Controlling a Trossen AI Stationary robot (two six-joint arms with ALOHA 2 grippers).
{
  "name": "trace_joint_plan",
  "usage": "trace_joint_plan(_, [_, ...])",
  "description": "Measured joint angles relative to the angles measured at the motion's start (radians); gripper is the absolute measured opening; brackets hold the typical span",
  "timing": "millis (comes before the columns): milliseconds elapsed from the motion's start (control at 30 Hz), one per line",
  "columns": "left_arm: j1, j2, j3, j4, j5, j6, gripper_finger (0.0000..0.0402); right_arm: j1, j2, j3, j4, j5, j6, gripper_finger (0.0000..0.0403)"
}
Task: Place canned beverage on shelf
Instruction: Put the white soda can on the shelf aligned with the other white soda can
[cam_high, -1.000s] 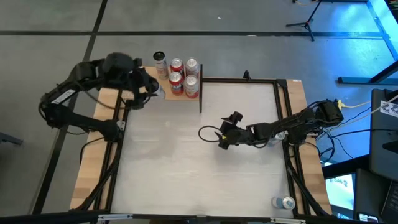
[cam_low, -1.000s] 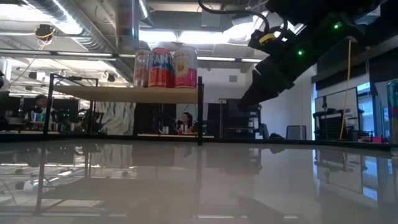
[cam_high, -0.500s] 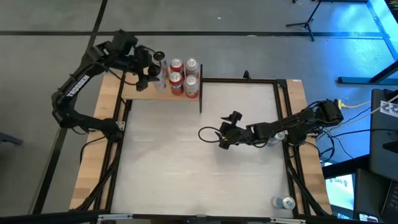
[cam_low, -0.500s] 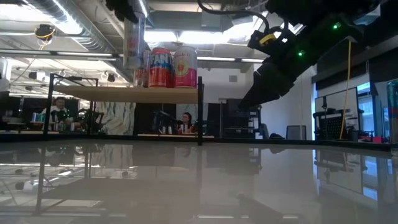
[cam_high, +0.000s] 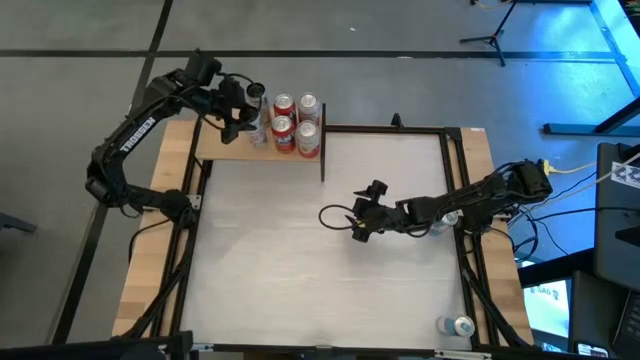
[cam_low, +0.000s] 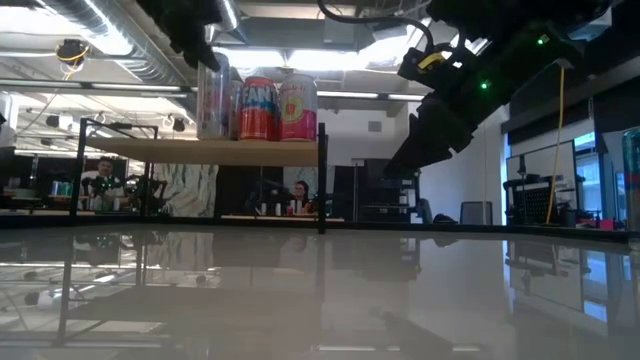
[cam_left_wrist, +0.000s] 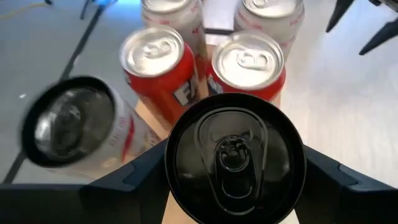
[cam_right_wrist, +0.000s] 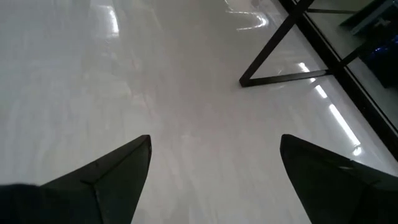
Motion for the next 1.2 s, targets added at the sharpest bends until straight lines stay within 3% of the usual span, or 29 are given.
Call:
trace_joint_plan(133, [0.0, 0.0, -0.03, -0.001, 0.041, 0.028, 0.0244, 0.0, 0.0, 0.0, 0.001, 0.0, 0.0, 0.0356])
trace_joint_plan(433, [-0.001, -0.002, -0.061, 0.058, 0.021, 0.0, 0.0247, 0.0, 0.0, 0.0, 0.0, -0.001, 0.0, 0.0356])
trace_joint_plan(667, [-0.001, -0.001, -0.061, 0.065, -0.002, -0.049, 0.0278, 0.0, 0.0, 0.0, 0.0, -0.001, 0.0, 0.0356])
trace_joint_plan(900, [-0.011, -0.001, -0.062, 0.06, 0.001, 0.012, 0.0319, 0.0, 0.0, 0.0, 0.0, -0.001, 0.0, 0.0356])
trace_joint_plan(1200, [-0.06, -0.004, -0.038, 0.071, -0.18, 0.008, 0.0357, 0.0, 0.0, 0.0, 0.0, -0.001, 0.0, 0.0356])
